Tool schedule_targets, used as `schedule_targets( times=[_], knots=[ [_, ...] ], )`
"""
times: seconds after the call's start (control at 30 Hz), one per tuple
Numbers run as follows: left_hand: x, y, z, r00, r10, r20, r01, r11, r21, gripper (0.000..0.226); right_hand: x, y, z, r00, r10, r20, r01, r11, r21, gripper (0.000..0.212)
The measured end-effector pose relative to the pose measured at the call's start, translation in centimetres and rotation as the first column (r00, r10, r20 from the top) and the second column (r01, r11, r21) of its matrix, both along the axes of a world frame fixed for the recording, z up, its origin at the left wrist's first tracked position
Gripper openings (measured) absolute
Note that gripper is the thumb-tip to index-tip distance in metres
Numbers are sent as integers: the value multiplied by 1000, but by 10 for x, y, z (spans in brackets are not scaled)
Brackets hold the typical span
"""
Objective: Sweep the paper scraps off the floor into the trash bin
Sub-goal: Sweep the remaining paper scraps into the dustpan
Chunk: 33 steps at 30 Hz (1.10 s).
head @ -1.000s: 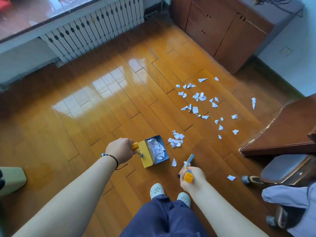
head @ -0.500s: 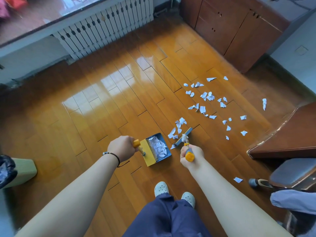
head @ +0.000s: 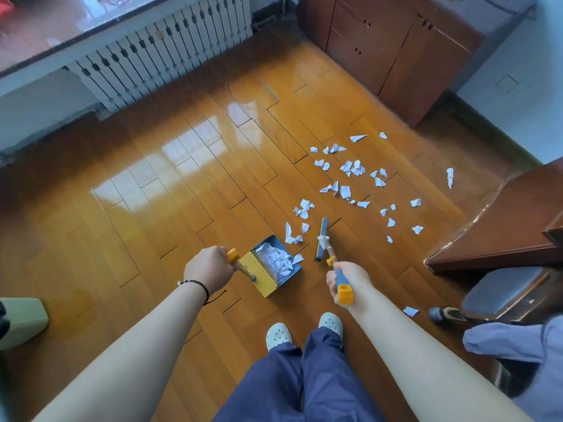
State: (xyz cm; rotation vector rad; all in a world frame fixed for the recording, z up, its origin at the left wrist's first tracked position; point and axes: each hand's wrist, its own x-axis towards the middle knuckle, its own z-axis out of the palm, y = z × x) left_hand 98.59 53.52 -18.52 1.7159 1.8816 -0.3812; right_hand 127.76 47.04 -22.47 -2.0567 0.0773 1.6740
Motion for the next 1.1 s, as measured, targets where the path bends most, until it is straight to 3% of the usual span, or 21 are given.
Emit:
schedule_targets(
  times=[0.13, 0.4, 0.53, 0.7, 0.87, 0.97, 1.03, 1.1],
  knots=[
    [11, -4, -3, 994, 104, 39, -104, 995, -9, 28, 27, 5, 8, 999, 43, 3, -43, 994, -103, 15],
    [50, 2, -9, 977, 206, 57, -205, 979, -17, 24, 65, 64, 6, 958, 257, 127, -250, 966, -68, 16],
    [77, 18, -13, 971, 239, 33, -238, 971, -21, 22, 85, 110, -16, 894, 396, 210, -386, 918, -88, 19],
    [109, 36, -16, 966, 260, -13, -260, 965, -18, 22, 93, 140, -41, 767, 607, 210, -590, 795, -140, 22],
    [129, 47, -18, 964, 259, -51, -261, 965, -26, 21, 77, 113, -43, 582, 802, 132, -779, 597, -192, 23],
    [135, 52, -18, 964, 258, -58, -259, 965, -22, 20, 81, 95, -31, 487, 869, 89, -848, 495, -192, 5],
    [134, 55, -17, 963, 263, -52, -265, 964, -27, 18, 85, 88, -15, 453, 890, 55, -872, 456, -178, 16],
    [133, 55, -16, 964, 262, -40, -263, 964, -29, 18, 92, 84, 0, 460, 887, 43, -870, 460, -178, 10]
  ],
)
